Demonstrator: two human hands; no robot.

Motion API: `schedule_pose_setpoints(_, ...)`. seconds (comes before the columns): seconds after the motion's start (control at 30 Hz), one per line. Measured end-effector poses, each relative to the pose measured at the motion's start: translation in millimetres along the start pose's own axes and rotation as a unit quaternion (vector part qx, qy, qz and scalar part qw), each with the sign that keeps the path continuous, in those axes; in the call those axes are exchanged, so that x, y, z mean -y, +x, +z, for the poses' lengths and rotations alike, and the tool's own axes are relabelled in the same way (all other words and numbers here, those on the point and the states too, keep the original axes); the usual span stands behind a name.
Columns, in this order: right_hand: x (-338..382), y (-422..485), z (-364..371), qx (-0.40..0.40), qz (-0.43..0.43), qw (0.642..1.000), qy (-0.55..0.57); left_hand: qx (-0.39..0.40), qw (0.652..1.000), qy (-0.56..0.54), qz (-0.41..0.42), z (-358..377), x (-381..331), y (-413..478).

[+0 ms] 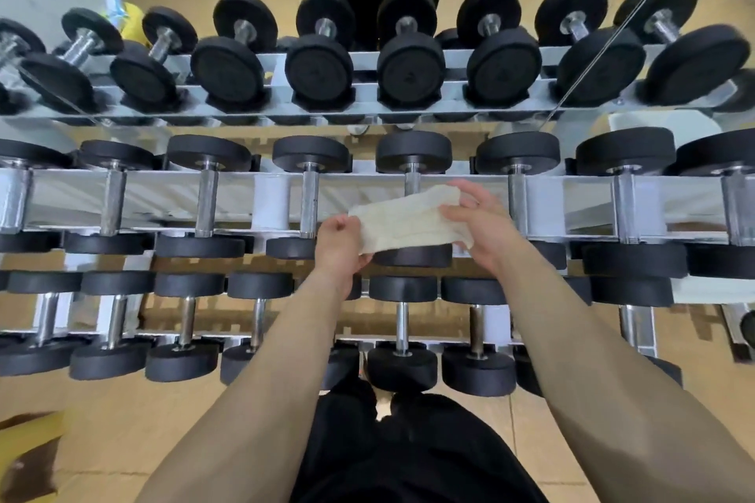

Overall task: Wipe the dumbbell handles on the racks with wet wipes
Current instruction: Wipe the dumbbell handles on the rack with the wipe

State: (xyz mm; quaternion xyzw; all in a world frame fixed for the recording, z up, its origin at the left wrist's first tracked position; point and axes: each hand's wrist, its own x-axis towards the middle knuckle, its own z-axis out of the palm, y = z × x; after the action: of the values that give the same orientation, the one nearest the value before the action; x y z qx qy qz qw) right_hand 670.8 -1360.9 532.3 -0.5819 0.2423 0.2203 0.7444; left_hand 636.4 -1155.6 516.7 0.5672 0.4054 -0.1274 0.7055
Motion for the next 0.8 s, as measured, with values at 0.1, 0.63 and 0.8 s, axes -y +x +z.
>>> schedule_pose_setpoints(0.1,-3.8,22.2,-6.8,-0.040,-0.012,0.999,-0.013,-0.076,0.966,0.207,0.134,18.3,6.5,26.4)
schedule_pose_setpoints(0.63,-22.4,113.2,-18.6,-0.135,0.001,0.990,-0.046,-0.047,0.966,0.191,0.168,53.0,11.5,114.8)
schedule_pose_setpoints(0.8,-29.6,130.1,-13.7,-0.204,0.005,0.979,-0.024,-0.054,0.973,0.192,0.113,53.7,14.9,125.4)
